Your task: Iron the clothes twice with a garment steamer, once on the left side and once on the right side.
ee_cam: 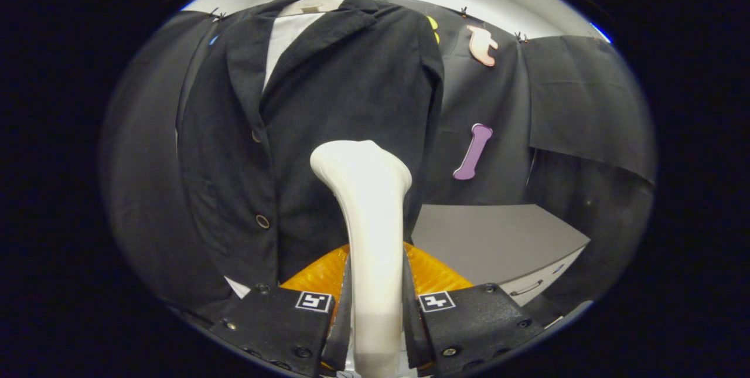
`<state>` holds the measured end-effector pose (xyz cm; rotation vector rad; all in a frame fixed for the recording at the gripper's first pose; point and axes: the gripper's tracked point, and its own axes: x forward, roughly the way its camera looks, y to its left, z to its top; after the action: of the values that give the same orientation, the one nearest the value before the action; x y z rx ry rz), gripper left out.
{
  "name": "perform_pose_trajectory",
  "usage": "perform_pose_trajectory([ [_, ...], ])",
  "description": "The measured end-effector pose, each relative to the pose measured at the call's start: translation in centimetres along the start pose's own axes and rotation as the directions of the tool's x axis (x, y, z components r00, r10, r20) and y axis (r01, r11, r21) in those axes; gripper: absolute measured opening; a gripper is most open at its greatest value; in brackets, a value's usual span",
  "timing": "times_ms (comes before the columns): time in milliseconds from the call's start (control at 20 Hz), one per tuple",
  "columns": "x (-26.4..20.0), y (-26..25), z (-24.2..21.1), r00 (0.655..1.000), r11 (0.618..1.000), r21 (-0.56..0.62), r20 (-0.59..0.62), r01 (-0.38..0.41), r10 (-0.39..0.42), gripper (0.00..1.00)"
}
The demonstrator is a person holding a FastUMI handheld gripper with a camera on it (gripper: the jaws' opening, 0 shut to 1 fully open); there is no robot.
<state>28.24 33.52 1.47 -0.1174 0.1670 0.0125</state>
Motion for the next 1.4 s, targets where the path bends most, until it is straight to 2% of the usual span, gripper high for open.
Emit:
perform_pose_trajectory([
  [800, 1.1, 1.5, -6.1, 0.999, 1.000, -0.022, -0.053, -0.011, 0.010, 0.41],
  [1100, 1.2, 2.8, -8.0, 0.996, 0.999, -0.030, -0.078, -0.040, 0.038, 0.40],
  [1400, 1.4, 3.0, -11.4, 0.989, 0.999, -0.025, -0.143, -0.048, 0.044, 0.41],
])
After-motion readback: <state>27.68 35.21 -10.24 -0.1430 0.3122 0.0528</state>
